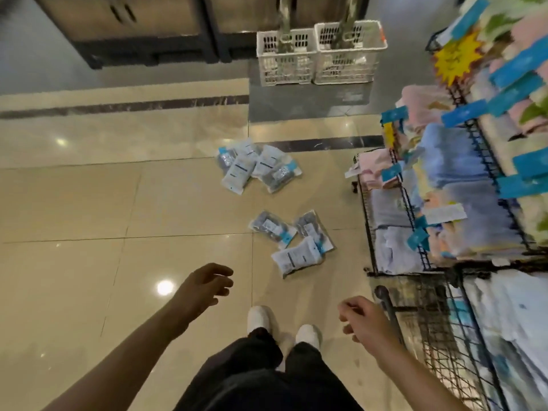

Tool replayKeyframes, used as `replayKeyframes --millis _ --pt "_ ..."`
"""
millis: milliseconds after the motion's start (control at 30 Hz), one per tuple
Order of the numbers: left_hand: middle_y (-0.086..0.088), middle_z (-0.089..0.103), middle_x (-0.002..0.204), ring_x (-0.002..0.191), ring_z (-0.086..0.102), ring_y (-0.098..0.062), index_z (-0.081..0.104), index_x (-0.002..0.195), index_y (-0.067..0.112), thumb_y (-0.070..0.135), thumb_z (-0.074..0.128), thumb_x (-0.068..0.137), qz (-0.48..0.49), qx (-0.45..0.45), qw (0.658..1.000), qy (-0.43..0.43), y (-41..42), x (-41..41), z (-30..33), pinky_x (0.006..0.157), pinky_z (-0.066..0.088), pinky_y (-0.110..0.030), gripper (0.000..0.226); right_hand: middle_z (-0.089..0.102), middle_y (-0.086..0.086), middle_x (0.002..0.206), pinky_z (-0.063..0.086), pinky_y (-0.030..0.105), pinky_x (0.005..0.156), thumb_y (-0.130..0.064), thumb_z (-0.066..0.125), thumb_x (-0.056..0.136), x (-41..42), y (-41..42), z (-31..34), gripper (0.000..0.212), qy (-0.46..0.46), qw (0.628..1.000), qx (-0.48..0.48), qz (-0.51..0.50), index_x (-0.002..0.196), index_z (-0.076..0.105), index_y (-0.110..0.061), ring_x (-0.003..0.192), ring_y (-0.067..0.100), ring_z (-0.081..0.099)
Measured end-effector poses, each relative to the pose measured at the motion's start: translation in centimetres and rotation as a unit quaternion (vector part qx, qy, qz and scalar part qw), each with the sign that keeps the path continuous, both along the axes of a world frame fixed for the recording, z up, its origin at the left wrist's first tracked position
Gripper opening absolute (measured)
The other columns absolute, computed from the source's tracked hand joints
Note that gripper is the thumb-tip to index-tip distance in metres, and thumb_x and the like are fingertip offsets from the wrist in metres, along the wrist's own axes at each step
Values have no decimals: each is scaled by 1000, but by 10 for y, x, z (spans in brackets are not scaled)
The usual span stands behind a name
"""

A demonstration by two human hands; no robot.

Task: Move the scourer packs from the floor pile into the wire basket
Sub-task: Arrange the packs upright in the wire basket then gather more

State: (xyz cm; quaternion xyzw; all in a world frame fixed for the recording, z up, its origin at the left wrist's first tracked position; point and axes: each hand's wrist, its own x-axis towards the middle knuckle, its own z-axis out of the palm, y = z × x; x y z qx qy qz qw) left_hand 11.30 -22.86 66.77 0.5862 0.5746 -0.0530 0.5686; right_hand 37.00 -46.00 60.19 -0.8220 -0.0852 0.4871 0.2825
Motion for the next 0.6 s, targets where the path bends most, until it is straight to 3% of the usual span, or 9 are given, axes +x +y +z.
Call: replayKeyframes --millis 133,300,433,600 --pt "4 73 113 104 71 -14 67 118 28 24 60 104 -22 7 999 26 14 -21 -1 86 54 -31 16 75 2 96 53 31 67 -29 64 102 -2 52 -6 8 13 998 -14 59 101 70 -24 77 19 70" --pt "-1 77 109 105 73 -23 70 115 23 17 58 105 120 -4 993 16 58 -72 -16 85 58 -35 16 75 4 96 55 34 73 -27 63 102 -23 120 -9 10 13 991 -41 124 100 70 -21 76 18 69" --pt "-6 77 111 107 72 -26 71 115 17 14 55 107 233 -33 972 20 110 -117 -37 90 57 -40 18 75 1 95 54 30 68 -29 63 103 -57 203 -11 10 3 988 -36 150 97 69 -25 76 16 69" --pt "-6 77 113 109 72 -25 71 115 18 15 53 109 244 -47 968 38 199 -174 -53 93 57 -42 20 74 0 98 52 27 70 -30 63 103 -116 316 -15 8 21 987 -11 159 99 68 -26 80 16 68"
